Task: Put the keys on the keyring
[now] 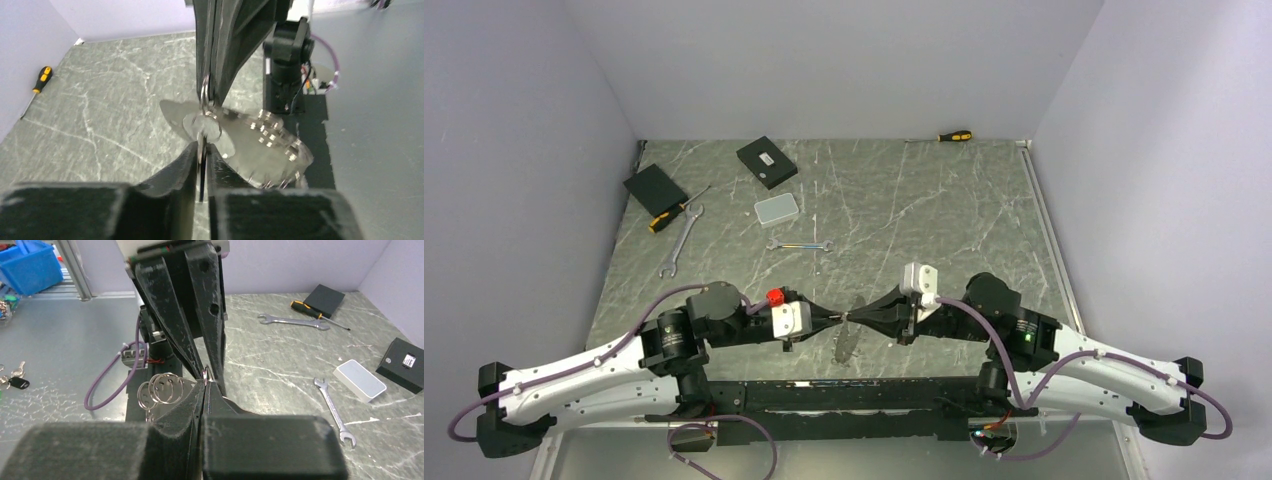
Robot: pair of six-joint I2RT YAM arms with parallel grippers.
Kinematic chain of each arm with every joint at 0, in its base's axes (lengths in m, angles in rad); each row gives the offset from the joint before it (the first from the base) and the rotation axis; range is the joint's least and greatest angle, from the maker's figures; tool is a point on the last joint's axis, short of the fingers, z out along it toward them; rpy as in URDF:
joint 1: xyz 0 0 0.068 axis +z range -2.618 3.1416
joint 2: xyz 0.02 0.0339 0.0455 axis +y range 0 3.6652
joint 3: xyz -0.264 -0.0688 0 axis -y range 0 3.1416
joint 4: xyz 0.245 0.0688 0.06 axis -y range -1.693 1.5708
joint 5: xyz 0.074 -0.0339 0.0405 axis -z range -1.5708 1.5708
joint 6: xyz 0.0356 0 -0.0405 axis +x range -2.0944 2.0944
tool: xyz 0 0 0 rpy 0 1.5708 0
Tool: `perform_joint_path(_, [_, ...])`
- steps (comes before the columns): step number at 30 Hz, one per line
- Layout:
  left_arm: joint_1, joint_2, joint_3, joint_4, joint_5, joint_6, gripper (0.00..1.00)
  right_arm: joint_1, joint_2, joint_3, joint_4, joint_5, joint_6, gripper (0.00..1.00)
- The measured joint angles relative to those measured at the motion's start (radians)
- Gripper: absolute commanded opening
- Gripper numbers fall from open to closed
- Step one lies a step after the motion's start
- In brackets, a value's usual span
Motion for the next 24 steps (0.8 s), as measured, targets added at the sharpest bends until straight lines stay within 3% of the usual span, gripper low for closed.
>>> perform_joint_path(6, [0.001,-0.005,0.000,-0.092,-0.051,0.013,0.52,0.001,-0.032,-0.001,0.035,0.066,0.003,0.00])
perform_joint_path(8, [0.001,-0.021,0.000,-0.122,-0.077,0.015,0.74,0.001,-0.049,-0.005,0.051,0.109,0.006,0.00])
perform_joint_path(9, [0.001,-0.039,0.000,-0.143,-0.099,0.013,0.94,0.001,-0.060,-0.010,0.059,0.136,0.008,0.00])
perform_joint_path(10, [0.001,-0.054,0.000,-0.159,-0.116,0.016,0.99,0.001,-0.068,-0.016,0.063,0.163,0.010,0.00])
perform_joint_path(15, [0.001,-0.114,0.002,-0.238,-0.217,0.004,0.99,0.001,-0.087,-0.049,0.060,0.322,0.031,0.00])
perform_joint_path(19, [0.002,-0.114,0.006,-0.294,-0.403,-0.066,0.99,0.001,-0.082,-0.058,0.012,0.425,0.064,0.00])
perform_joint_path(24, [0.002,-0.090,0.058,-0.440,-0.765,-0.365,0.99,0.001,-0.030,-0.058,-0.072,0.495,0.096,0.00])
